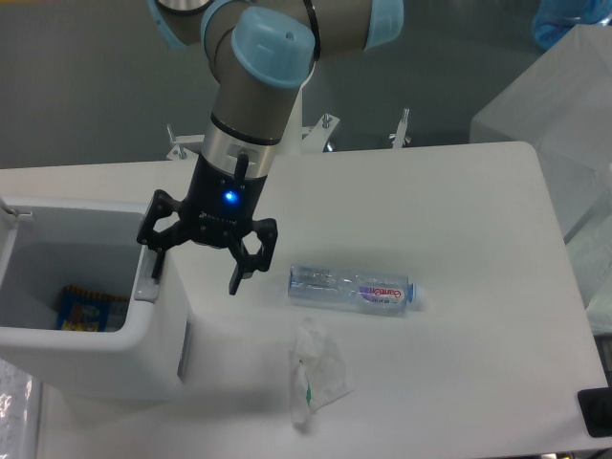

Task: Open the trash can
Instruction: 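Lift the gripper away from the open bin toward the water bottle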

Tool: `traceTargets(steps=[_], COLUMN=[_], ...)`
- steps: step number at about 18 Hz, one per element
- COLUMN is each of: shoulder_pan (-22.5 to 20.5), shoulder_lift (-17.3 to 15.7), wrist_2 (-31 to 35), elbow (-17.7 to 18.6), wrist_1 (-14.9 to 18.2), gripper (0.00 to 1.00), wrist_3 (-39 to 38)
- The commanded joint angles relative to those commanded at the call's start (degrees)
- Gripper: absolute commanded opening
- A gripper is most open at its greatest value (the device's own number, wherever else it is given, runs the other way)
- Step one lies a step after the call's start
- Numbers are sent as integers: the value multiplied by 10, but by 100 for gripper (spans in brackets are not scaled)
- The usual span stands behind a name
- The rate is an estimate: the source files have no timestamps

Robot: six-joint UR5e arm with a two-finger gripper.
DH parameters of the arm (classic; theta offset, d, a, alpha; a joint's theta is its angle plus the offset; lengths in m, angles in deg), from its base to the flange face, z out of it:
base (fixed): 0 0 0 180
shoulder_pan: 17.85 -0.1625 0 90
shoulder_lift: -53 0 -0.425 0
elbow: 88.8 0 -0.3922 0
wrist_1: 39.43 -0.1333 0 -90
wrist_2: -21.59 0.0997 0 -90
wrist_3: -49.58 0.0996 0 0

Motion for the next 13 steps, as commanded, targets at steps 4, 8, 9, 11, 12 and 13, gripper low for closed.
traceTargets(steps=[4, 8, 9, 11, 12, 13], shoulder_pan=[-54, -86, -96, -120, -129, -143], shoulder_lift=[-13, -12, -11, -10, -10, -10], wrist_2=[69, 230, 240, 244, 244, 244], elbow=[-4, -1, 0, 3, 4, 6], wrist_1=[-11, -8, -8, -8, -7, -5], gripper=[100, 100, 100, 100, 100, 100], wrist_3=[38, 145, 169, 209, 238, 270])
